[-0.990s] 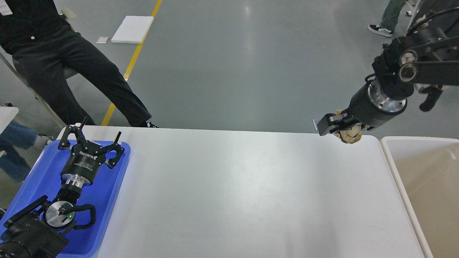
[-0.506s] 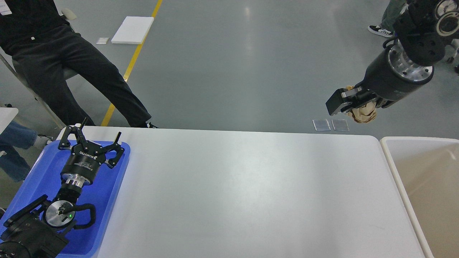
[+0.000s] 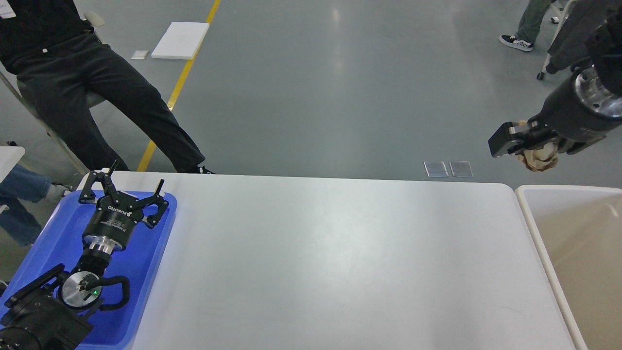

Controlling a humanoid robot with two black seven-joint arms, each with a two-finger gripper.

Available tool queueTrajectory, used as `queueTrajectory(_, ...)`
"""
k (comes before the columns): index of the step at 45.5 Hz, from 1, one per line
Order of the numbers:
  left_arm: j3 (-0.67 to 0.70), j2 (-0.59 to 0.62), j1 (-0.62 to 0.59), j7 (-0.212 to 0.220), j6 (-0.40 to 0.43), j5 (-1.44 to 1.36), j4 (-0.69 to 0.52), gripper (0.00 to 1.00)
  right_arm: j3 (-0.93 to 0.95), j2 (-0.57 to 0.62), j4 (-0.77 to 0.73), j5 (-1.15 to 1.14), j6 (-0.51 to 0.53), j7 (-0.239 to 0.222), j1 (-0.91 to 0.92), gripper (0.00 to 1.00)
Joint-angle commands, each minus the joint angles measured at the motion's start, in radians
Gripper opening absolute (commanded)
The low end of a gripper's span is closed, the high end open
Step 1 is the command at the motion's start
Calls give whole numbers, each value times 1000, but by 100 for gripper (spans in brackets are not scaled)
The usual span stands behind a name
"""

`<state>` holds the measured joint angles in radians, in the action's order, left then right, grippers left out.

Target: Tidy desktop

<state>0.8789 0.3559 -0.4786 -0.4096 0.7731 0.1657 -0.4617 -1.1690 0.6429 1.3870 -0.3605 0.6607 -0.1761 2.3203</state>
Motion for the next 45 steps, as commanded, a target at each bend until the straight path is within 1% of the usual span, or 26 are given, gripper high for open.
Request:
queueTrajectory(1,0,2,0,0,0,0,0,99,-155,99,-26,-5,-15,-2,-6,0)
queueTrajectory(9,0,2,0,0,0,0,0,99,-170,234,-52,-44,-15,-3,-24,0)
queueTrajectory(15,0,2,0,0,0,0,0,99,-160,291,-92,-58,-15,-2,-87,0)
queueTrajectory(21,0,2,0,0,0,0,0,99,-129,316,-155,-55,-16,-3,-191,0)
queueTrajectory(29,0,2,0,0,0,0,0,99,-28,360,-227,-58,-16,-3,-309,0)
queueTrajectory(36,0,2,0,0,0,0,0,99,40,370,-284,-57,-16,-2,-421,0)
queueTrajectory(45,0,2,0,0,0,0,0,99,195,368,-381,-57,-18,-2,-608,0)
